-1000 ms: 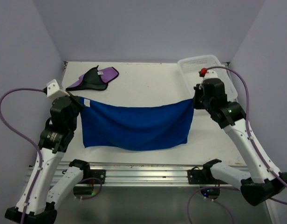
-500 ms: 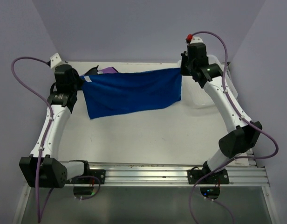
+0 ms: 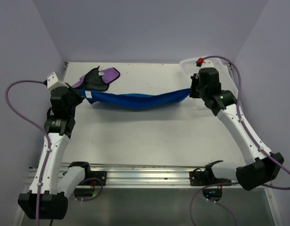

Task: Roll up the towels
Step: Flatten the towel

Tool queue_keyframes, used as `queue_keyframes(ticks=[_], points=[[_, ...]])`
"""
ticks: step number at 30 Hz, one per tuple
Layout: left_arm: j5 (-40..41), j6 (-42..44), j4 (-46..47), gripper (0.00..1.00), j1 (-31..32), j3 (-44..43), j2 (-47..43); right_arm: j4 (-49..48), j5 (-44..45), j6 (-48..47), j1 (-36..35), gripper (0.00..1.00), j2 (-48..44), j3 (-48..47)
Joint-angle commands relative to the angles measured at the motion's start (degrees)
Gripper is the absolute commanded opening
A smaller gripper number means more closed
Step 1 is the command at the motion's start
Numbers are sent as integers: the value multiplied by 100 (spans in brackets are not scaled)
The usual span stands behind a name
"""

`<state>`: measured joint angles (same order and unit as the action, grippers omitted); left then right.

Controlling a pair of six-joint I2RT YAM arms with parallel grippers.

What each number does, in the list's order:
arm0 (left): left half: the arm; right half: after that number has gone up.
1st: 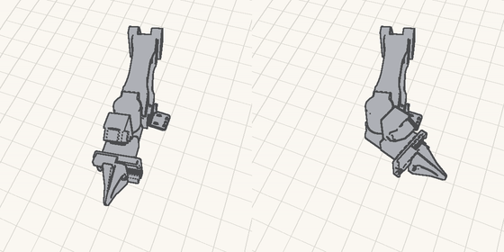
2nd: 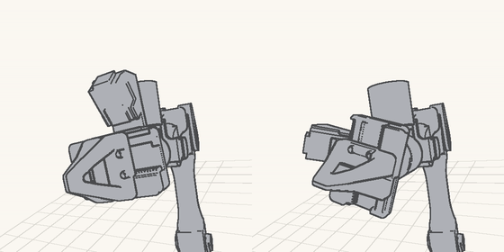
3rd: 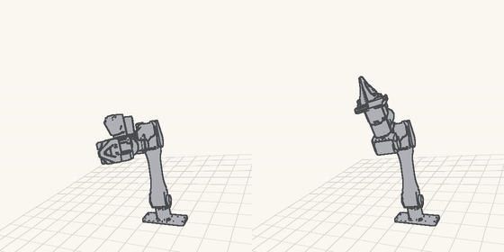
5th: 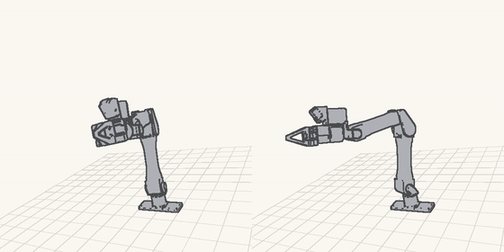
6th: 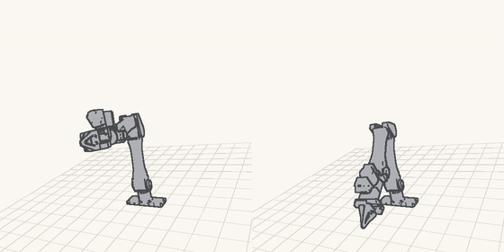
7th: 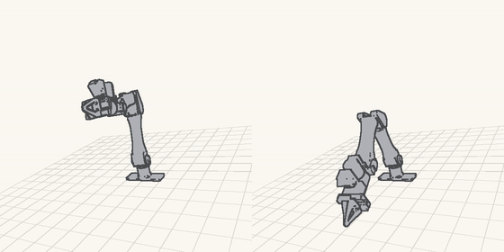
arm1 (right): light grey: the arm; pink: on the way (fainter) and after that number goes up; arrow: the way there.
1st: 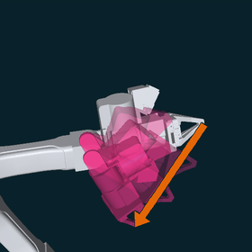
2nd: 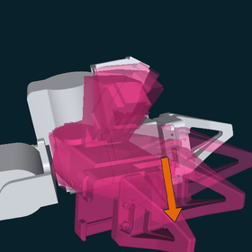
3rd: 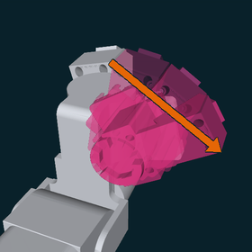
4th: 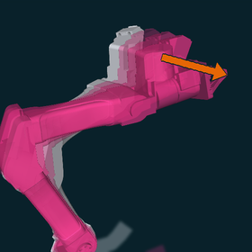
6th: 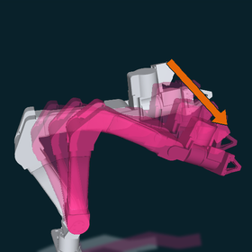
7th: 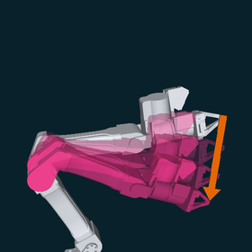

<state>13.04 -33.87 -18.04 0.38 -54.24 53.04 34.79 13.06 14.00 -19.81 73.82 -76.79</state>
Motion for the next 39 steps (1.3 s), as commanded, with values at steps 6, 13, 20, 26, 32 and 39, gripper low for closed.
queue_keyframes(ticks=[6,13,20,26,32,39], points=[[111,-445,-463,0,-38,1178,-1741,45,-286,182,30,0,-1668,1236],[340,-437,-920,0,-38,547,-1982,985,-128,200,30,0,-1960,63],[463,-173,-1035,0,-38,-325,-1569,1435,-146,375,21,0,-1450,-697],[217,-287,-482,0,-38,624,-1086,848,65,446,39,0,-730,252],[261,-375,369,0,-38,906,-156,-32,223,446,109,0,482,420],[164,-516,1215,0,-38,336,1216,-350,127,340,364,0,1924,-704]])
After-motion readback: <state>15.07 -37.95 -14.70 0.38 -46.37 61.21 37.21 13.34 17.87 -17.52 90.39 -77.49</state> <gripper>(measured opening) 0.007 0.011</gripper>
